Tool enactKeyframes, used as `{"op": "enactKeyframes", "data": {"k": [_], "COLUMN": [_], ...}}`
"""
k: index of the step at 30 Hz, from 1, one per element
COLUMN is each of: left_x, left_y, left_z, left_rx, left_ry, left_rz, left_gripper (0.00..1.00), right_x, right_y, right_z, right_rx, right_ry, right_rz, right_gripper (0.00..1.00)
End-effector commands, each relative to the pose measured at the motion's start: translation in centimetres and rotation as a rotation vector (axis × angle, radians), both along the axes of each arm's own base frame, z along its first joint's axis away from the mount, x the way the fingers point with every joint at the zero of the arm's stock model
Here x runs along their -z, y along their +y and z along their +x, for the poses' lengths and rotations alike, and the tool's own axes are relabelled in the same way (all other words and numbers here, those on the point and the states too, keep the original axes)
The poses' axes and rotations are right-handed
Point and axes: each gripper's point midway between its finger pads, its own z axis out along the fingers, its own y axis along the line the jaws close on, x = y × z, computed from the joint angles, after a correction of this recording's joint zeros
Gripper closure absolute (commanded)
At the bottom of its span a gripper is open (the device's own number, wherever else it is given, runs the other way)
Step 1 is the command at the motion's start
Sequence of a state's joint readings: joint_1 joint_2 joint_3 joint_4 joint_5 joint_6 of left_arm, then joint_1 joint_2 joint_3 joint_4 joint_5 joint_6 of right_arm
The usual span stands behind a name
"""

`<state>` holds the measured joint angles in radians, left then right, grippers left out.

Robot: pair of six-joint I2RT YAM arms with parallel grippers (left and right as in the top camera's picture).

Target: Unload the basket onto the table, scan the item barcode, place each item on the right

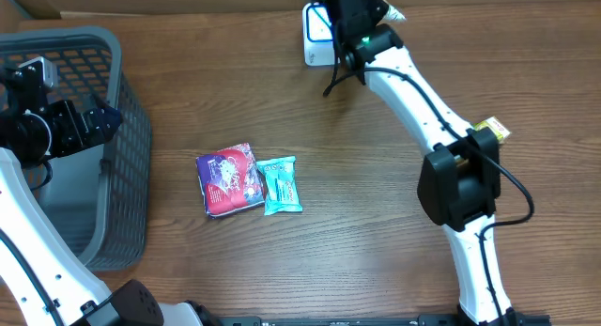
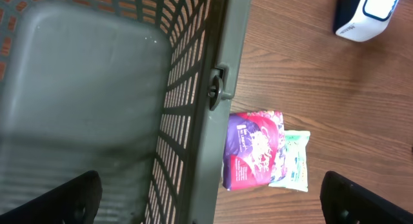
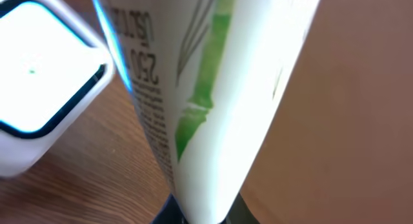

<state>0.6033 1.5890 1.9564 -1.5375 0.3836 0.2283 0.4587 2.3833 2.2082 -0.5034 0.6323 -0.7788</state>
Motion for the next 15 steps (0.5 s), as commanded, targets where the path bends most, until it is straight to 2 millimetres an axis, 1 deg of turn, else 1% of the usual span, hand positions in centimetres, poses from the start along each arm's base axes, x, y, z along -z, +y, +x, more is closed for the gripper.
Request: {"op": "enactKeyframes", "data": {"k": [1,3,5,7,10,14,15], "left_x": [0.1,0.1,0.1,0.1,0.1,0.1,0.1], "left_y": [0.1,0.1,0.1,0.1,0.1,0.1,0.1], "left_z": [0.1,0.1,0.1,0.1,0.1,0.1,0.1], "left_rx": [0.004,0.004,0.004,0.004,0.004,0.004,0.004], "left_ry": [0.004,0.004,0.004,0.004,0.004,0.004,0.004], "left_rz": [0.002,0.002,0.002,0.002,0.002,0.002,0.001], "left_gripper": [0.00,0.00,0.00,0.00,0.01,0.00,0.00], "right_x": [-1.7,-1.6,-1.0,-0.1,1.8,3.6,3.8], "right_y": [1.2,1.4,1.8,2.1,2.3,2.4,2.3], "right_z": [0.5,0.9,1.3,1.7,2.1,2.5,2.5], "right_rx": [-0.068,-0.072,-0.091,-0.108,-0.125,-0.120,-0.117], "right_ry": [-0.034,-0.047,-0.051,-0.053,-0.031,-0.019,-0.018], "right_rz": [-0.083,-0.076,-0.088,-0.109,-0.148,-0.159,-0.161], "right_gripper": [0.96,0.96,0.96,0.96,0.96,0.96,0.96]}}
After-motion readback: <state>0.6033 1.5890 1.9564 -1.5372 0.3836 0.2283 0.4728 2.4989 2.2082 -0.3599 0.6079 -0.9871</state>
